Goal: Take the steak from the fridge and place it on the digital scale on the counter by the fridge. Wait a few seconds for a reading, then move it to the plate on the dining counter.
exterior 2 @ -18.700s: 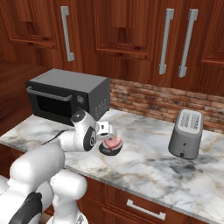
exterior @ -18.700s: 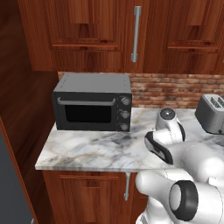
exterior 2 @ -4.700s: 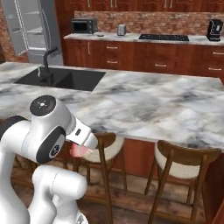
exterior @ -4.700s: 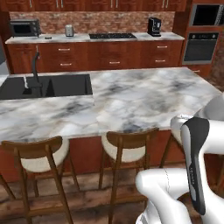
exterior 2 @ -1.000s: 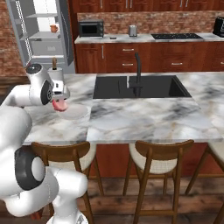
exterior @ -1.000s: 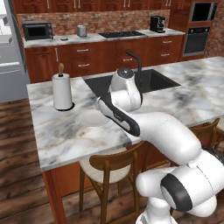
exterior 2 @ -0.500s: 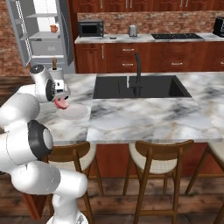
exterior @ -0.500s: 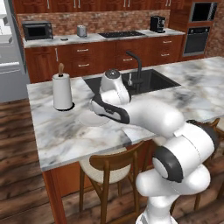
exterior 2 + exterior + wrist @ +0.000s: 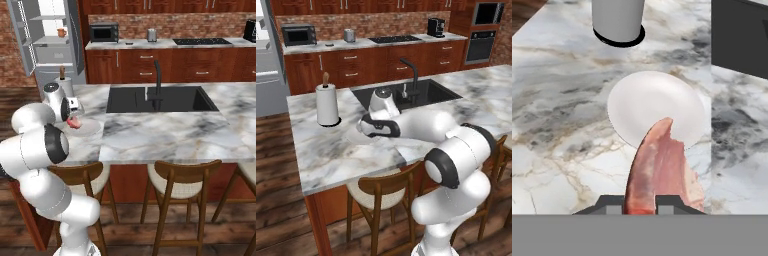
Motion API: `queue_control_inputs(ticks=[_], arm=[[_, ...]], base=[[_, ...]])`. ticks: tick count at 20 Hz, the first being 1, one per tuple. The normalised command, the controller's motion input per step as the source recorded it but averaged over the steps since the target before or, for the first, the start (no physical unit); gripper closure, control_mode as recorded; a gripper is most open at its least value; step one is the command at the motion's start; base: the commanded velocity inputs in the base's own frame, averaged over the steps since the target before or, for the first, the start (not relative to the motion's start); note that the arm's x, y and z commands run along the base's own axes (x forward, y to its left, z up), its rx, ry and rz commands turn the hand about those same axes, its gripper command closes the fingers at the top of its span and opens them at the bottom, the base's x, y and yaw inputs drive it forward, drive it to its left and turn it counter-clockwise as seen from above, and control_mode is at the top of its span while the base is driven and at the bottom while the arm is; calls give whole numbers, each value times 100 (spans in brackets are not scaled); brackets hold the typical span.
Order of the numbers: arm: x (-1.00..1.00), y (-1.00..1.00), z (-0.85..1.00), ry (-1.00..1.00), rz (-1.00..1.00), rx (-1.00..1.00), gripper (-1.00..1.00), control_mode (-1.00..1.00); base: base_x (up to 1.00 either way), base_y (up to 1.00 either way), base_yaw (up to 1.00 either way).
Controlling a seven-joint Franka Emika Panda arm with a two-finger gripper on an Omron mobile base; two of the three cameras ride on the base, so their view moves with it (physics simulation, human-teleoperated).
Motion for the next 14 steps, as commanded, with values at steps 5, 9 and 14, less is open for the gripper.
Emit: queue_control_inputs(ticks=[5,9,14], arm=[[34,0,-35,0,2,0,100,-100],[26,0,-30,0,1,0,100,-100],[30,0,-17,0,0,0,100,-100]], base=[[0,0,0],[0,0,0],[0,0,0]])
